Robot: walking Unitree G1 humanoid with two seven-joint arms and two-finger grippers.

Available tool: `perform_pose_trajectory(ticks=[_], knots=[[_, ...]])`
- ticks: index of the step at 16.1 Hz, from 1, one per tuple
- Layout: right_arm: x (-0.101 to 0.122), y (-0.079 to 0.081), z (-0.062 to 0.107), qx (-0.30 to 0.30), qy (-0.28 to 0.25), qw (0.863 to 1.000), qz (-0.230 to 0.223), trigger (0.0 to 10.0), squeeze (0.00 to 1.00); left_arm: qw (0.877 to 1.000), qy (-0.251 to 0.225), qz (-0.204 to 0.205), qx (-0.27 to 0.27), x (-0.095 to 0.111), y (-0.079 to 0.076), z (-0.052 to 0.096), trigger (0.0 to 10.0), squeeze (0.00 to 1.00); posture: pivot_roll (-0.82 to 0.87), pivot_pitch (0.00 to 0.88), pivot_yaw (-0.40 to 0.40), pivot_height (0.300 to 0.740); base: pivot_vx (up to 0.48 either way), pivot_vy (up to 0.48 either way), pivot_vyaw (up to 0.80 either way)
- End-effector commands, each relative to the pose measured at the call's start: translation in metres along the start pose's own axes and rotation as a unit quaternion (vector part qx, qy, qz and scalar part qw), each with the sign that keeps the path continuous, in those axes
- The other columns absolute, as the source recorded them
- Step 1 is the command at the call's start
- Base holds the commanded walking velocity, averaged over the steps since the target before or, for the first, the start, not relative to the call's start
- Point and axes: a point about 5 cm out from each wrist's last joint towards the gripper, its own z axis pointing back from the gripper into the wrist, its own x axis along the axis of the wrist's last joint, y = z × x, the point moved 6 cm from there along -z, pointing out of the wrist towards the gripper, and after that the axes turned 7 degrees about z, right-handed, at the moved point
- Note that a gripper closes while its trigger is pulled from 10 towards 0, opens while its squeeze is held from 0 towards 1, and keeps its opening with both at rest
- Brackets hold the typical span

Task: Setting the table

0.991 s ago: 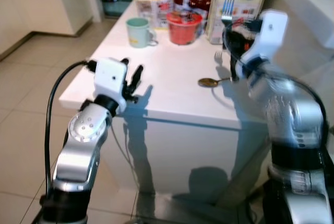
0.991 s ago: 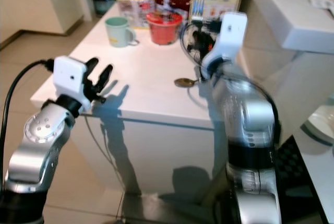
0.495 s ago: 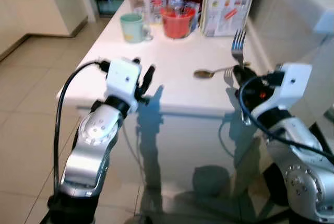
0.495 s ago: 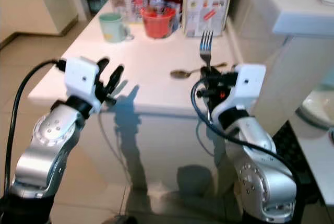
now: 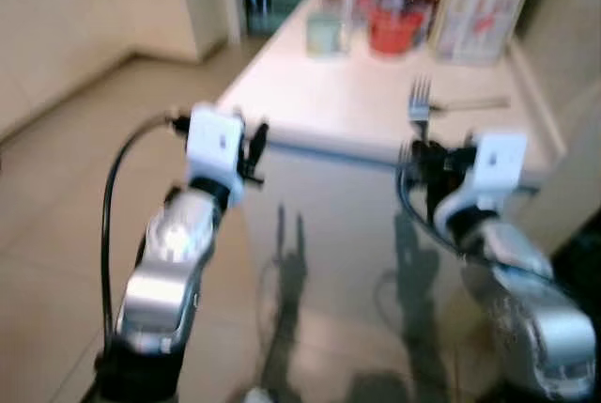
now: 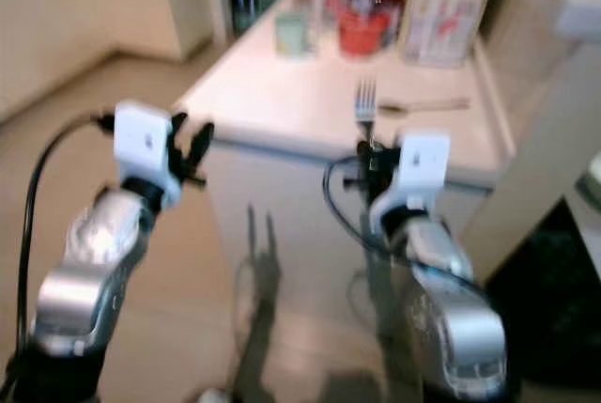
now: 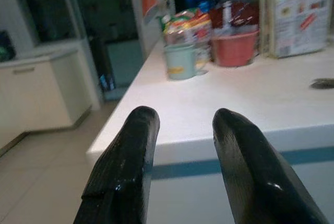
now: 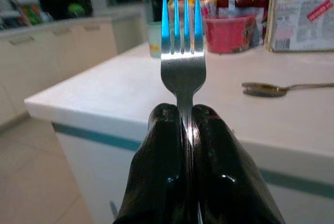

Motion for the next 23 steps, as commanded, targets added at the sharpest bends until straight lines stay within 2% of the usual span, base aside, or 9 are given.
perform_pose_trajectory(ticks=[1, 6, 8, 11, 13, 16, 18, 20, 23], knots=[[0.005, -0.013, 0.000, -0.029, -0.014, 0.999, 0.007, 10.0, 0.00, 1.000, -0.005, -0.012, 0.004, 0.004, -0.001, -0.004, 10.0, 0.00, -0.01, 0.000, 0.018, 0.740, 0.000, -0.431, 0.00], [-0.003, -0.025, -0.001, -0.062, -0.004, 0.997, 0.034, 10.0, 0.00, 1.000, 0.000, -0.023, 0.000, 0.000, -0.003, -0.009, 10.0, 0.00, -0.03, 0.000, 0.025, 0.740, 0.000, -0.458, 0.00], [-0.011, -0.036, 0.005, -0.082, 0.007, 0.995, 0.052, 10.0, 0.00, 1.000, -0.001, -0.027, -0.002, -0.001, -0.007, -0.006, 10.0, 0.00, -0.01, 0.000, 0.014, 0.740, 0.000, -0.463, 0.00], [-0.013, -0.041, 0.005, -0.097, 0.011, 0.994, 0.058, 10.0, 0.00, 1.000, -0.001, -0.029, 0.001, -0.001, -0.004, -0.004, 10.0, 0.00, -0.02, 0.000, 0.014, 0.740, 0.000, -0.461, 0.00], [-0.008, -0.045, 0.005, -0.105, 0.002, 0.992, 0.065, 10.0, 0.00, 1.000, -0.003, -0.023, -0.002, -0.002, -0.012, -0.008, 10.0, 0.00, -0.05, 0.000, 0.019, 0.740, 0.000, -0.463, 0.00], [-0.008, -0.055, 0.007, -0.119, 0.003, 0.990, 0.072, 10.0, 0.00, 1.000, -0.003, -0.020, -0.015, -0.003, -0.023, -0.008, 10.0, 0.00, -0.05, 0.000, 0.021, 0.740, 0.000, -0.465, 0.00], [-0.007, -0.059, 0.006, -0.127, 0.006, 0.989, 0.071, 10.0, 0.00, 0.999, 0.004, -0.032, -0.026, -0.008, -0.025, -0.009, 10.0, 0.00, -0.07, 0.000, 0.038, 0.740, 0.000, -0.471, 0.00], [-0.005, -0.060, 0.005, -0.127, 0.002, 0.989, 0.075, 10.0, 0.00, 0.999, -0.005, -0.033, -0.030, -0.004, -0.029, -0.013, 10.0, 0.00, -0.07, 0.000, 0.038, 0.740, 0.000, -0.480, 0.00], [-0.010, -0.067, 0.005, -0.139, 0.015, 0.988, 0.074, 10.0, 0.00, 0.999, -0.003, -0.037, -0.035, -0.005, -0.032, -0.009, 10.0, 0.00, -0.07, 0.000, 0.035, 0.740, 0.000, -0.480, 0.00]])
